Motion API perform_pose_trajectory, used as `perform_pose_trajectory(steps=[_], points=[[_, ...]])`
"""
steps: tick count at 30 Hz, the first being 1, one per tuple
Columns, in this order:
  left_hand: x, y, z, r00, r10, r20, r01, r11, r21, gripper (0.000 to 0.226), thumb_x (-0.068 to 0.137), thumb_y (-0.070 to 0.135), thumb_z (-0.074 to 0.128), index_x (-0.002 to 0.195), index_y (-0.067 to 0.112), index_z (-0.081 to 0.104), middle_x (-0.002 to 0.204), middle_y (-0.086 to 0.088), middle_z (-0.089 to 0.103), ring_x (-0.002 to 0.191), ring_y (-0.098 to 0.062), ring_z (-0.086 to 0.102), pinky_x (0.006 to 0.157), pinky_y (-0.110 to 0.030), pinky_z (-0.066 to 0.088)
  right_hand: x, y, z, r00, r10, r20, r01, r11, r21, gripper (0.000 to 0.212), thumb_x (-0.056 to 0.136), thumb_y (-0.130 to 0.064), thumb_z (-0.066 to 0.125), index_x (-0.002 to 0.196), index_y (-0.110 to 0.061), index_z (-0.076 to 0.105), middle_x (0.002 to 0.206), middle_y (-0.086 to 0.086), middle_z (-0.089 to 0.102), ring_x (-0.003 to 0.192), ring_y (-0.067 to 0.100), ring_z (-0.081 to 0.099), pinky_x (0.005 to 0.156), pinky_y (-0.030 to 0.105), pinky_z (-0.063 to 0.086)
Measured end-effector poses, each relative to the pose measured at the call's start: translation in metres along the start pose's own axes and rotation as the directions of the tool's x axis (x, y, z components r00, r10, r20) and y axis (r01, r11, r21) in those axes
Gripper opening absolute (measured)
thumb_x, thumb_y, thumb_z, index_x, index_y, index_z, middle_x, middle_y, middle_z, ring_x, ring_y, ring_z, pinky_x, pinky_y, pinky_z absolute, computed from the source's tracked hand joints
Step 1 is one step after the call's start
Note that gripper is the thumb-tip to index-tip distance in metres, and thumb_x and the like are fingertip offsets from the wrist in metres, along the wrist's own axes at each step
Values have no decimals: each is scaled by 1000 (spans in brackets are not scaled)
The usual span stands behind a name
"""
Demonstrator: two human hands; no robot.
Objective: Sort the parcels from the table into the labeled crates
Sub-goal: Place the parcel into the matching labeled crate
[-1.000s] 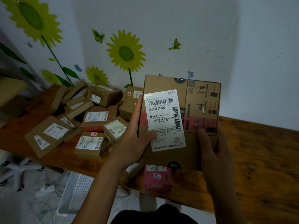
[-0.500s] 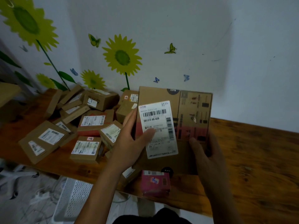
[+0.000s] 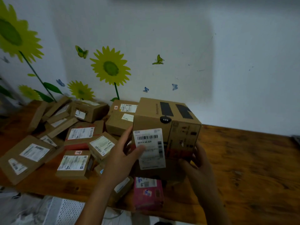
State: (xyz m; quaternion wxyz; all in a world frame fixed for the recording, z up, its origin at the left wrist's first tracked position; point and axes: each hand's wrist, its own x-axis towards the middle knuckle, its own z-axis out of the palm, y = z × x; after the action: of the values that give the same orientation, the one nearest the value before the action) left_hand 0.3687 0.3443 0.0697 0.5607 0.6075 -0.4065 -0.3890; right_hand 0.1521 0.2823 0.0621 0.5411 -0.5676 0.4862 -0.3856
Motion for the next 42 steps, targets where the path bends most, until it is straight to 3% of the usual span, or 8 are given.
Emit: perform_pose_trajectory(steps=[7,12,17,25,28,33,37,42], points=[[19,10,-7,999,23,34,-24,999,31,58,77,67,65,131,54,48,113,40,63,107,11,61,76,-13,53,23,-6,6,988,-25,-155,-2,986,-167,51,85,-72,56,122,-36,62,111,-6,69,94,18,69,75,48,63],[28,1,-4,991,-52,126,68,990,-127,68,76,62,70,139,48,47,138,15,61,123,-6,59,100,-29,49,41,-22,2,968,51,-244,-79,991,-107,33,101,-47,53,85,-24,70,86,2,69,85,21,66,73,39,54],[32,-11,-1,989,-111,93,116,992,-42,76,66,83,64,136,61,46,147,11,51,133,-14,51,113,-49,39,45,-16,-1,986,90,-142,-108,986,-124,30,100,-45,55,94,-24,75,91,1,72,89,21,68,73,35,56],[26,-24,0,999,-29,-22,30,999,27,59,85,44,68,138,55,44,134,19,57,119,-8,60,85,-36,60,25,12,3,989,32,-141,-36,999,-23,48,75,-64,62,119,-45,61,120,-14,63,108,14,62,90,53,57],[25,-31,7,998,-8,-63,8,1000,-3,67,79,42,73,139,50,44,129,18,59,108,5,63,76,-29,61,19,28,0,985,54,-162,-38,994,98,33,89,-43,71,120,-45,63,122,-9,66,108,17,65,84,50,61],[25,-47,15,997,-8,-82,3,997,-71,44,78,50,80,119,49,63,114,16,68,106,-5,67,78,-30,60,12,41,-9,981,61,-184,-36,990,134,39,78,-31,62,116,-42,65,114,-13,70,100,14,70,71,33,62],[23,-57,28,995,40,-91,-36,998,47,44,73,70,71,112,48,68,112,23,63,105,0,64,79,-28,58,8,53,-17,965,129,-230,-98,985,143,45,72,-29,59,116,-40,64,116,-7,70,104,19,68,85,47,60],[11,-56,57,994,104,-19,-99,982,161,36,90,42,57,126,44,57,115,37,55,109,18,52,78,-7,50,-4,66,-33,941,137,-308,-91,983,159,32,89,-23,67,113,-45,66,119,-4,69,108,20,67,85,47,59]])
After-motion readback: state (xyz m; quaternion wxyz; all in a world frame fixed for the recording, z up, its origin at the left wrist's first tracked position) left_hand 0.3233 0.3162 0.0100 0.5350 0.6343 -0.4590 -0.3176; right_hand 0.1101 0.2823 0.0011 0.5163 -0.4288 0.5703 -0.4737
